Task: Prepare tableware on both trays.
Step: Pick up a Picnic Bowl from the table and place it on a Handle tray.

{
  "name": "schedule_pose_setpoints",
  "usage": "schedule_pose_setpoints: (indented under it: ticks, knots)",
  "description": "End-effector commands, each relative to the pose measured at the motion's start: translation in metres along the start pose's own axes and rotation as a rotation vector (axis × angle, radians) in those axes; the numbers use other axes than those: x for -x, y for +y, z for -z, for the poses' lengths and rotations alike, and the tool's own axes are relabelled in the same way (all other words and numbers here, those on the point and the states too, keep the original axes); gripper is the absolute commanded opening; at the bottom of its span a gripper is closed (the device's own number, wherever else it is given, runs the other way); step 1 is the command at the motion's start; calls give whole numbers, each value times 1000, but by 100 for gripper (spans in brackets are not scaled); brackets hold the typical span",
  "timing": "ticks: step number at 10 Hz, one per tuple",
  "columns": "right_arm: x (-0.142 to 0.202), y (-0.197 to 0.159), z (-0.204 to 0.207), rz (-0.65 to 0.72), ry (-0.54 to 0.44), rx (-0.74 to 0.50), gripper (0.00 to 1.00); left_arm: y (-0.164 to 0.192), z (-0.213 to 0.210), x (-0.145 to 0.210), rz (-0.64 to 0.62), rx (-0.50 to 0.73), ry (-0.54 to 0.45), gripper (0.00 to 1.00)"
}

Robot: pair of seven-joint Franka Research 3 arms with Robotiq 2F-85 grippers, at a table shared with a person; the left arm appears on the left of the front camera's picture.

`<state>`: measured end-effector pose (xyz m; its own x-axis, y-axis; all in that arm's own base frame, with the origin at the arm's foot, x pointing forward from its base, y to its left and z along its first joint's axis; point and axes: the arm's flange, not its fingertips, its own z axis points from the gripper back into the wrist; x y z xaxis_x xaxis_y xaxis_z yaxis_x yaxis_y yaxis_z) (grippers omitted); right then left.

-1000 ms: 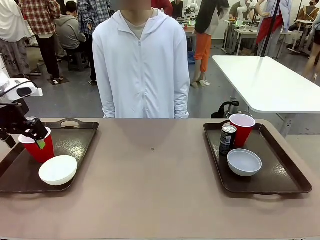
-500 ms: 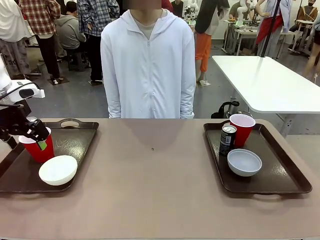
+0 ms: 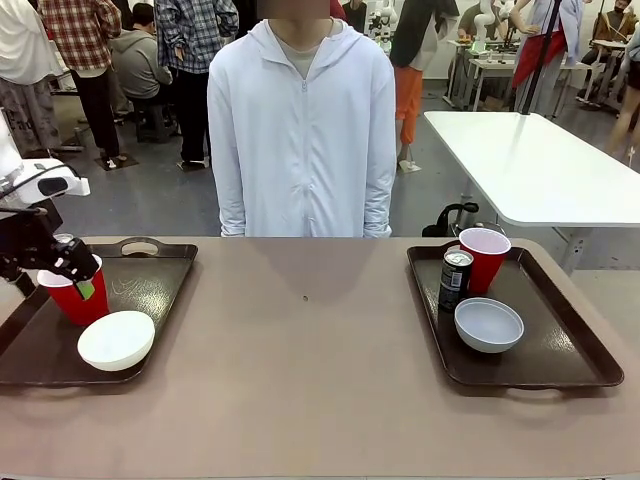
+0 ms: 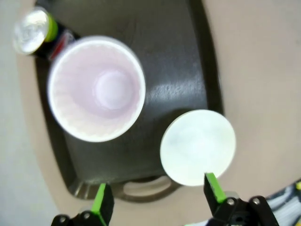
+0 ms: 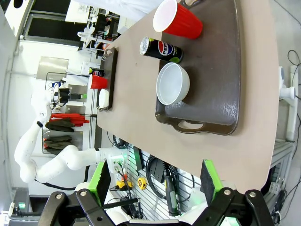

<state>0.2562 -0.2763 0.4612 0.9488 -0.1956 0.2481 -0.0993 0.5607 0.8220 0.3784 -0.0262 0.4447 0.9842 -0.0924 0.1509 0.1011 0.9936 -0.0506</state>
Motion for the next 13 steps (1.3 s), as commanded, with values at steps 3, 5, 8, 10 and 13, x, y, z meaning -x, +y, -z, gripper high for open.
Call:
schedule_pose_setpoints:
  ticks: [3, 5, 8, 10, 13]
  knots:
    - [1, 0, -1, -9, -2, -10, 100, 76, -51, -2, 60, 509, -157, 100]
    - [1, 0, -1, -9, -2, -10, 100, 134, -37, -8, 59, 745, -114, 100]
    - [1, 0, -1, -9, -2, -10, 100, 210, -6, -13, -9, 853, -36, 100]
    - [1, 0, -1, -9, -2, -10, 100, 242, 0, -17, -81, 809, -17, 100]
    - [1, 0, -1, -9, -2, -10, 100, 256, 4, -25, -93, 775, -10, 100]
